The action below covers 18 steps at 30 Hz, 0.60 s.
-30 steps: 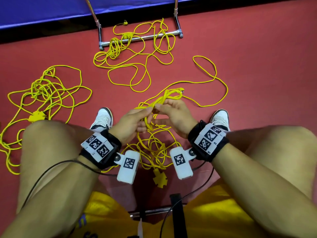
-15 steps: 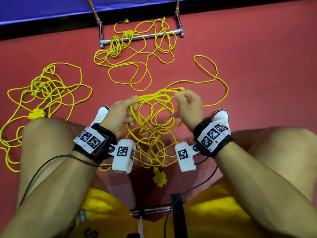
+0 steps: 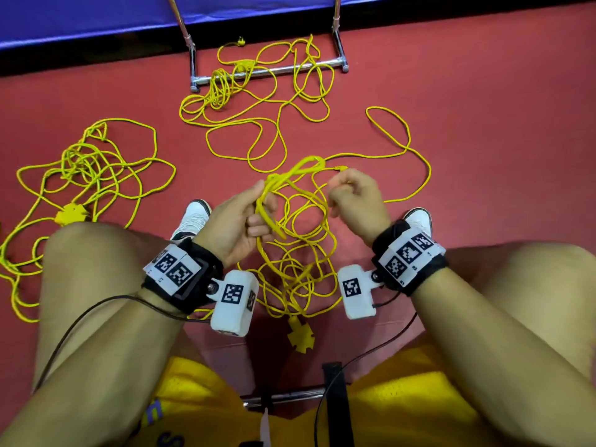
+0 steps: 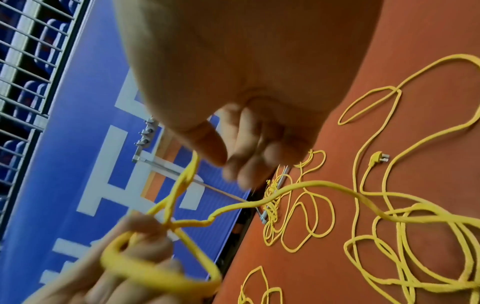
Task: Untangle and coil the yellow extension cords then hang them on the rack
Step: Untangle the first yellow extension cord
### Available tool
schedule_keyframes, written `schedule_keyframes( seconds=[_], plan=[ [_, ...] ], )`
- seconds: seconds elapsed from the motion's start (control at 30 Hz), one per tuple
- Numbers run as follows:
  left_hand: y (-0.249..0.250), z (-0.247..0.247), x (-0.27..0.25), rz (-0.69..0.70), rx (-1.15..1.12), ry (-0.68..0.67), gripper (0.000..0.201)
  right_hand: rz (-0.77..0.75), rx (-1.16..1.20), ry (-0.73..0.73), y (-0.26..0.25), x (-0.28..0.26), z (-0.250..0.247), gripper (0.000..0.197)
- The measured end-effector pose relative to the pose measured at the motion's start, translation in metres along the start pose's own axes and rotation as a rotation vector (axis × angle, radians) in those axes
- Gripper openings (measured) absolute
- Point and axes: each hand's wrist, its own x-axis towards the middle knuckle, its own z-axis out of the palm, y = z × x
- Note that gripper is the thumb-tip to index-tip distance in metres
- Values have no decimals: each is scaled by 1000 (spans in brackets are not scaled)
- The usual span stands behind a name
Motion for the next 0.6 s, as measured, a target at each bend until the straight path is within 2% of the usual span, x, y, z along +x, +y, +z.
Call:
schedule_keyframes(
  seconds=[0.07,0.13,0.2,0.3,0.4,0.5,0.6],
  plan=[
    [-3,2,1,10,-12,3,37,48,85,-292,-6,-13,7,13],
    [-7,2,3,23,11,15,34,33,84,-547,-9,-27,18,10],
    [-8,0,6,26,80,37,33,-15,152,-625,-2,-34,28,9],
    [-10,-5,9,-3,272,111,31,-126,48,-415,0,-26,28,28],
    [-11,-11,10,3,409,187,35,-121,86,-104,-1,-7,12,26],
    [-7,-13,7,24,349,156,36,18,234,173,2,9,-3,23],
    [-1,-14,5,72,181,133,30,190,330,278,4,21,-15,19]
  ],
)
